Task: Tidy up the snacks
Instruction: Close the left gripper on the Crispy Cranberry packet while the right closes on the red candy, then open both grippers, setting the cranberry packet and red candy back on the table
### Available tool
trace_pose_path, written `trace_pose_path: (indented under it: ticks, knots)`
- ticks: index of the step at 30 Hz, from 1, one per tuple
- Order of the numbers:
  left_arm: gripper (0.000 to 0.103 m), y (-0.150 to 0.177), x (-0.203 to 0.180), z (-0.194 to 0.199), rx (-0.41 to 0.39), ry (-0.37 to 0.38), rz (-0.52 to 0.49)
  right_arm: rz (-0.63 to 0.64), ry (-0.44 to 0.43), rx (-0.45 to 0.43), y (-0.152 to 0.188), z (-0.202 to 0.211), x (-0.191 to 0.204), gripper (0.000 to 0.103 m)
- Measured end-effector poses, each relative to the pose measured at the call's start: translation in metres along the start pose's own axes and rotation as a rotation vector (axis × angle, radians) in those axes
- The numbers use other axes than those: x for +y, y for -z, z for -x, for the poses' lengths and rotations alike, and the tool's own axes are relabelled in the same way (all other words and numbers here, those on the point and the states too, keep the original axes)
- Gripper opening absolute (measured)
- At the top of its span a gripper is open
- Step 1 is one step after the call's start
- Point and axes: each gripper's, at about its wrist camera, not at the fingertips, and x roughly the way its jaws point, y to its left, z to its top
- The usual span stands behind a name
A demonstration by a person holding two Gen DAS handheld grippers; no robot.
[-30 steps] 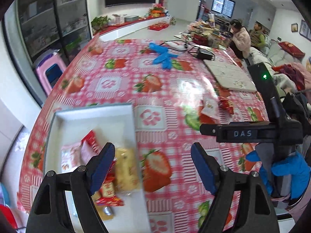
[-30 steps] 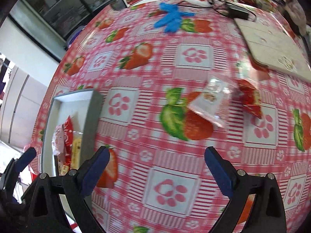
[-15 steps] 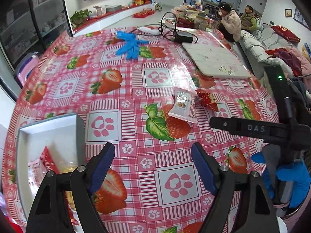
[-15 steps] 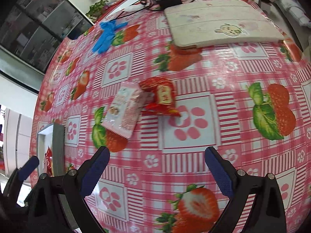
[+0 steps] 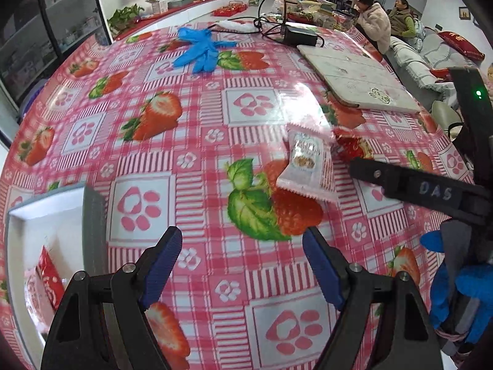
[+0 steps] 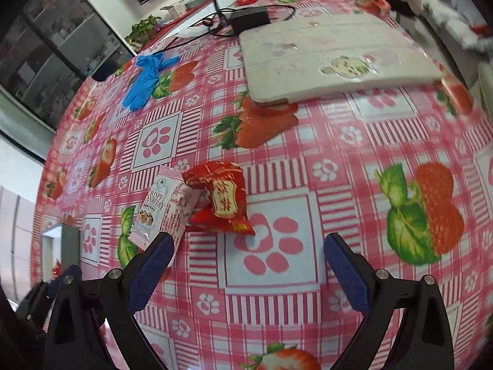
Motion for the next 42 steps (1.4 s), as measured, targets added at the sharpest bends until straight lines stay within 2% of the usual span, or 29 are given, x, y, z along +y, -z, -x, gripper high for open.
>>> trace_pose_path:
  ticks: [6, 10, 13, 15, 16, 17, 18, 19, 20, 22, 25, 29, 35, 39, 41, 42]
  knots:
    - [0.083, -0.019, -0.028, -0.014, -0.05, 0.031, -0.083, 0.059, 0.056, -0.031, -0.011, -0.009, 0.002, 0.098]
    - [0.083, -0.025, -0.049, -0.028, -0.06, -0.001, -0.149, 0.117, 0.065, -0.036, -0.018, -0.01, 0.004, 0.073]
    - [0.083, -0.03, -0.057, -0.037, -0.051, 0.001, -0.152, 0.16, 0.065, -0.019, -0.022, -0.015, 0.009, 0.07]
    - [0.083, -0.034, -0.061, -0.042, -0.052, -0.003, -0.152, 0.166, 0.071, -0.026, -0.023, -0.015, 0.008, 0.059]
    - [0.083, -0.037, -0.063, -0.045, -0.053, -0.008, -0.152, 0.171, 0.072, -0.031, -0.024, -0.015, 0.008, 0.047]
    - [0.083, -0.039, -0.064, -0.048, -0.052, -0.017, -0.153, 0.174, 0.072, -0.034, -0.024, -0.016, 0.007, 0.04]
    - [0.079, -0.04, -0.065, -0.051, -0.045, -0.035, -0.148, 0.171, 0.065, -0.034, -0.025, -0.015, 0.006, 0.04]
    - [0.061, -0.04, -0.065, -0.054, -0.03, -0.041, -0.141, 0.163, 0.054, -0.035, -0.025, -0.015, 0.004, 0.039]
    - [0.054, -0.04, -0.064, -0.053, -0.032, -0.007, -0.129, 0.156, 0.044, -0.035, -0.025, -0.014, 0.003, 0.039]
    - [0.052, -0.037, -0.061, -0.052, -0.024, 0.005, -0.108, 0.146, 0.032, -0.036, -0.024, -0.012, 0.0, 0.039]
    - [0.051, -0.023, -0.055, -0.044, -0.033, -0.016, -0.097, 0.147, 0.033, -0.032, -0.017, -0.007, -0.002, 0.039]
    - [0.052, 0.015, -0.041, -0.024, -0.036, -0.032, -0.059, 0.144, 0.037, -0.029, 0.001, 0.005, -0.007, 0.039]
    - [0.052, 0.091, -0.022, 0.015, -0.036, -0.053, 0.024, 0.135, 0.051, -0.014, 0.049, 0.025, -0.013, 0.039]
    - [0.052, 0.118, -0.021, 0.029, -0.051, -0.052, 0.03, 0.122, 0.06, -0.015, 0.092, 0.043, -0.017, 0.039]
    - [0.056, 0.124, -0.022, 0.032, -0.051, -0.047, 0.019, 0.125, 0.071, -0.014, 0.109, 0.05, -0.017, 0.039]
    - [0.065, 0.125, -0.022, 0.032, -0.042, -0.05, 0.019, 0.128, 0.074, -0.012, 0.117, 0.053, -0.016, 0.039]
